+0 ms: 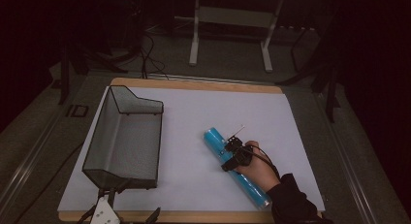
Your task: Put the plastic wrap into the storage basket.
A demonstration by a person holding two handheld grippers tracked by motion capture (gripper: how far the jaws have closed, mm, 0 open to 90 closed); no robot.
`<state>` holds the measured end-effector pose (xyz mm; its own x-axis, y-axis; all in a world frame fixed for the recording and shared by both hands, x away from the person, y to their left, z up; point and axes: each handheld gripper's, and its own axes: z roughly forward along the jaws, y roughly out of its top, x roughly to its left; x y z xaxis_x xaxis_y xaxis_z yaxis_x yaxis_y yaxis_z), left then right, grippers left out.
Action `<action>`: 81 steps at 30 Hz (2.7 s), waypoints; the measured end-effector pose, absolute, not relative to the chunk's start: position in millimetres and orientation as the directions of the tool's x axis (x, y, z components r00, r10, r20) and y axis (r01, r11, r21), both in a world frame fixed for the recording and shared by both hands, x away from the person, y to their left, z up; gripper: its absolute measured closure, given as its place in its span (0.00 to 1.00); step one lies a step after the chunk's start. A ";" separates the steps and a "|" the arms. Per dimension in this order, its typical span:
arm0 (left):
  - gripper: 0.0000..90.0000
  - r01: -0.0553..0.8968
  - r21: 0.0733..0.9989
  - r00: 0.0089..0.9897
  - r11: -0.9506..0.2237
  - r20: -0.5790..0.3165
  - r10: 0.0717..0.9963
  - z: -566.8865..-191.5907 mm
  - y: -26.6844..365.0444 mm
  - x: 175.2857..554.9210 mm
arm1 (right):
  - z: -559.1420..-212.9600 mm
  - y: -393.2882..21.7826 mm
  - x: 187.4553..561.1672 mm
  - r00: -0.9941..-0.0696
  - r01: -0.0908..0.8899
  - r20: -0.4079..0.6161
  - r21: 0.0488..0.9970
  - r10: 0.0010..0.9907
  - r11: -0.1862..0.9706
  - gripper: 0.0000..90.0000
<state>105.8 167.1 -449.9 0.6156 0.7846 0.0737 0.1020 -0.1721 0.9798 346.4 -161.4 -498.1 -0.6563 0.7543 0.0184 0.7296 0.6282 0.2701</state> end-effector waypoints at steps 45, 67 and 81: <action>0.00 0.092 0.981 0.622 -0.173 0.079 0.779 -449.7 167.5 104.4 | -359.5 -108.7 353.4 -0.685 0.532 -0.030 0.662 0.728 0.527 0.36; 0.00 0.080 0.982 0.629 -0.170 0.082 0.773 -449.4 168.5 102.7 | -307.8 -33.9 362.2 -0.736 0.467 0.101 0.791 0.670 0.394 0.36; 0.00 0.059 0.980 0.615 -0.188 0.113 0.780 -450.5 168.3 100.8 | -309.2 7.4 375.6 -0.723 0.501 0.215 0.818 0.657 0.283 0.35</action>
<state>100.8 168.3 -450.5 0.6151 0.7803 0.1128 0.0592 -0.1883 0.9803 375.6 7.4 -309.2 -0.7228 0.6566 0.2155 0.5006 0.2826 0.8182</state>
